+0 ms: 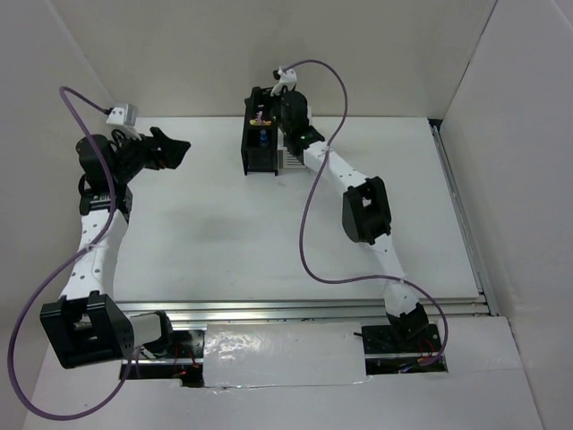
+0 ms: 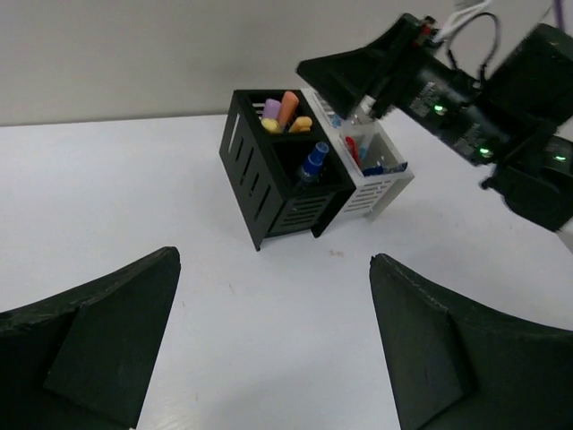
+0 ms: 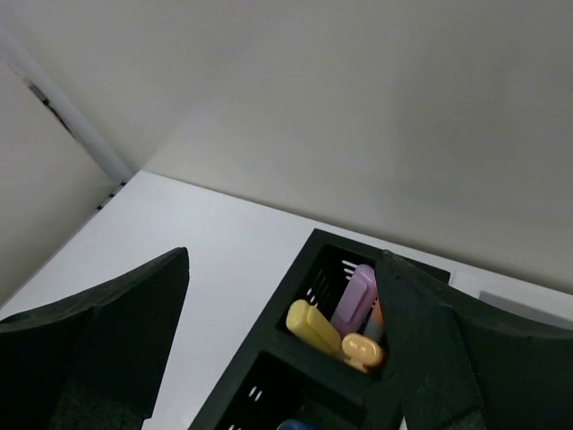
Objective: Sort the stationery into containers
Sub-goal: Reset both arms
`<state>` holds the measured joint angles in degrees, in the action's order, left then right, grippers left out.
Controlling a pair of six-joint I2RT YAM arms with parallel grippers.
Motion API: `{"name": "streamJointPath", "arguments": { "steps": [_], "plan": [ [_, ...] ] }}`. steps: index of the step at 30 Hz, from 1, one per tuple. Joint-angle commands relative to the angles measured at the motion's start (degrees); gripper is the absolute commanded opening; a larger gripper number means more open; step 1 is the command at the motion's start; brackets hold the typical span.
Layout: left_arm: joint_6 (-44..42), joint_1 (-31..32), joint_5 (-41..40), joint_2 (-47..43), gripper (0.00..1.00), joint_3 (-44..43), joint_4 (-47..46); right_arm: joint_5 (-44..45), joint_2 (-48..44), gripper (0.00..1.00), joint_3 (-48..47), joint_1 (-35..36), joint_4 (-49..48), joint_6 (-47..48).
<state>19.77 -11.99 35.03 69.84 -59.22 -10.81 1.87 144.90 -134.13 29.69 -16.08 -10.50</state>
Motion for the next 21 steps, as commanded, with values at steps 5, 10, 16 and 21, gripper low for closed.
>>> {"name": "streamJointPath", "arguments": {
  "steps": [5,10,16,21],
  "plan": [
    [-9.5,0.5,-11.2,1.6,0.99,-11.4,24.8,-6.1,-32.5,0.97,6.9,-3.9,25.3,-1.3],
    [-13.3,0.7,-17.7,0.0,0.99,-7.8,30.8,-7.7,-55.6,1.00,33.9,-13.2,35.9,2.5],
    [-14.8,0.9,-20.7,-4.4,1.00,0.0,31.6,-11.6,-81.3,1.00,65.3,-31.2,39.5,8.6],
    [-14.3,2.1,-21.5,-4.6,0.99,2.6,34.8,-16.4,-94.5,1.00,82.9,-40.1,39.3,9.9]
  ]
}}
